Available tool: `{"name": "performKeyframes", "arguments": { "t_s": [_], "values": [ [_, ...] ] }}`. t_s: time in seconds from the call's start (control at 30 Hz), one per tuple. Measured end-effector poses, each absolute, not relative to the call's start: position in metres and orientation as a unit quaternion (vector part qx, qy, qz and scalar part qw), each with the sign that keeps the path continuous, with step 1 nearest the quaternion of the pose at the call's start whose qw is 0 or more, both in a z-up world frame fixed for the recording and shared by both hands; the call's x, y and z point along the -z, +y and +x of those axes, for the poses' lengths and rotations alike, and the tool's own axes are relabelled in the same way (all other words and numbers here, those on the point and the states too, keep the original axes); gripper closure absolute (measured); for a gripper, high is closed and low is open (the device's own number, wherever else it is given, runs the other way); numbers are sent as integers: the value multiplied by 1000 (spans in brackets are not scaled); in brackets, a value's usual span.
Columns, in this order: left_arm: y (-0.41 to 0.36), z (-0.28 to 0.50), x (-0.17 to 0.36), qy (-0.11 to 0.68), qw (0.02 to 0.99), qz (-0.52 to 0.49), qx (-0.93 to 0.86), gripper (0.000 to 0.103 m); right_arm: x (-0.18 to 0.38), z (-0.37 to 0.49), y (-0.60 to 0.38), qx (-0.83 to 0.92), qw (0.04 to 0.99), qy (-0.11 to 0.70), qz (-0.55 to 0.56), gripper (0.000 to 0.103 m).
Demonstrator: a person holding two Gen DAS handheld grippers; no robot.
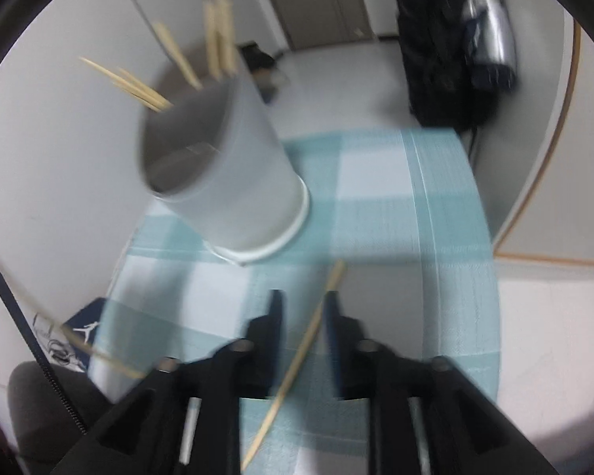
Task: Organize utensils
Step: 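Lift both chopsticks upright and lower them into the white holder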
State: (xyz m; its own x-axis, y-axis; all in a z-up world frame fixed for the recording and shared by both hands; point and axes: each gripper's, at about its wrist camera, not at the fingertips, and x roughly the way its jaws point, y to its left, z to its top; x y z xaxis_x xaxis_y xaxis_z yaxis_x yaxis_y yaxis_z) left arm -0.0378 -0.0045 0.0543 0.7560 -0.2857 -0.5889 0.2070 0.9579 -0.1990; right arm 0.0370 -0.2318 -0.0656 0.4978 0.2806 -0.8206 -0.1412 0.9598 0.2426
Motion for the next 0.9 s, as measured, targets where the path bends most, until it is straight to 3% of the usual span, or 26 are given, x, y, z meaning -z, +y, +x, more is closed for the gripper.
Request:
{"name": "performKeyframes", "arguments": {
  "t_s": [0.2, 0.37, 0.5, 0.53, 0.73, 0.9],
  "values": [
    [3, -33, -47, 335, 931, -65, 133, 102, 88, 62, -223, -64, 865, 496, 43, 66],
    [7, -28, -41, 347, 926, -67, 133, 102, 104, 77, -212, -28, 860, 510, 6, 66],
    [8, -26, -41, 349, 925, -66, 136, 102, 105, 74, -202, -24, 865, 500, -27, 95],
    [8, -26, -42, 349, 925, -66, 136, 102, 105, 74, -203, -29, 865, 501, -21, 98],
    [8, -26, -47, 347, 926, -63, 139, 102, 91, 65, -221, -66, 869, 488, 48, 98],
    [8, -26, -57, 344, 925, -67, 147, 102, 50, 44, -231, -112, 889, 432, 99, 98]
  ]
}}
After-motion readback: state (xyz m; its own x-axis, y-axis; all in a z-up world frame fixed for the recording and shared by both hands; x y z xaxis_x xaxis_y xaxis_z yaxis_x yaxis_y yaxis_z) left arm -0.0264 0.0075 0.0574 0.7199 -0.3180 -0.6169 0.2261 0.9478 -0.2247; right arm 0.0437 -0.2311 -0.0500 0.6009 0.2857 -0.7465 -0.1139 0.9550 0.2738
